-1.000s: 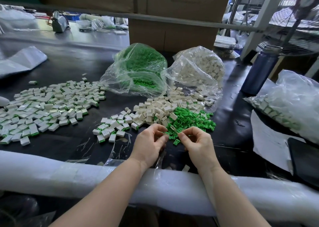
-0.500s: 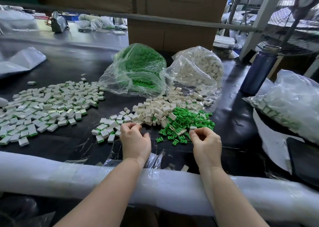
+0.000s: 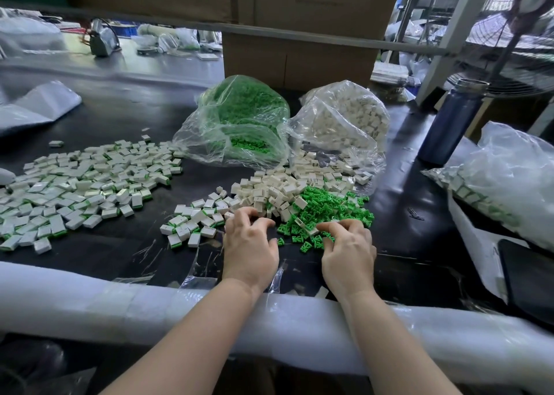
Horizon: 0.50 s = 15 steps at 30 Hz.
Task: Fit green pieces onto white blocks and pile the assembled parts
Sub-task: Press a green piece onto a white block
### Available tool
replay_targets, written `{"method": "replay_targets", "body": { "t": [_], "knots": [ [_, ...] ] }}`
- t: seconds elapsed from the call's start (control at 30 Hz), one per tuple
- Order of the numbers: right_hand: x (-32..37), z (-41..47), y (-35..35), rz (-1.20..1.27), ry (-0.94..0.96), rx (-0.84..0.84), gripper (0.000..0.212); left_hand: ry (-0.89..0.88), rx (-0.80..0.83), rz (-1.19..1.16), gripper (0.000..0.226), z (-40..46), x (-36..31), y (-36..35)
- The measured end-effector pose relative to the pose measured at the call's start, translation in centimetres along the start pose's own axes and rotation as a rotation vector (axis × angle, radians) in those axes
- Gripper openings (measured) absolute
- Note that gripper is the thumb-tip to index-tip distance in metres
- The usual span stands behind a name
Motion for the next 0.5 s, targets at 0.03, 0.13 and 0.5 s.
{"method": "replay_targets", "body": {
  "t": [0.03, 0.13, 0.5],
  "knots": [
    [0.1, 0.0, -0.1, -0.030, 0.027, 0.022, 0.031, -0.029, 0.019, 0.012, 0.032, -0.1, -0.1, -0.1],
    [0.6, 0.0, -0.5, -0.100, 0.148, 0.065, 0.035, -0.091, 0.062, 0.035, 0.033, -0.2, -0.1, -0.4],
    [0.7, 0.0, -1.7, -0.171, 0.336, 0.102, 0.044, -0.079, 0.099, -0.010, 0.024, 0.1, 0.1, -0.7]
  ]
}}
Point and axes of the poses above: each hand's wrist, its own z-axis towards the middle knuckle, its own y-axis out of the back of the hand, x = y × z, the point moved 2 cm from there along z, towards the middle knuckle, and after that the axes turned 15 degrees about y, right-handed, at the moved point
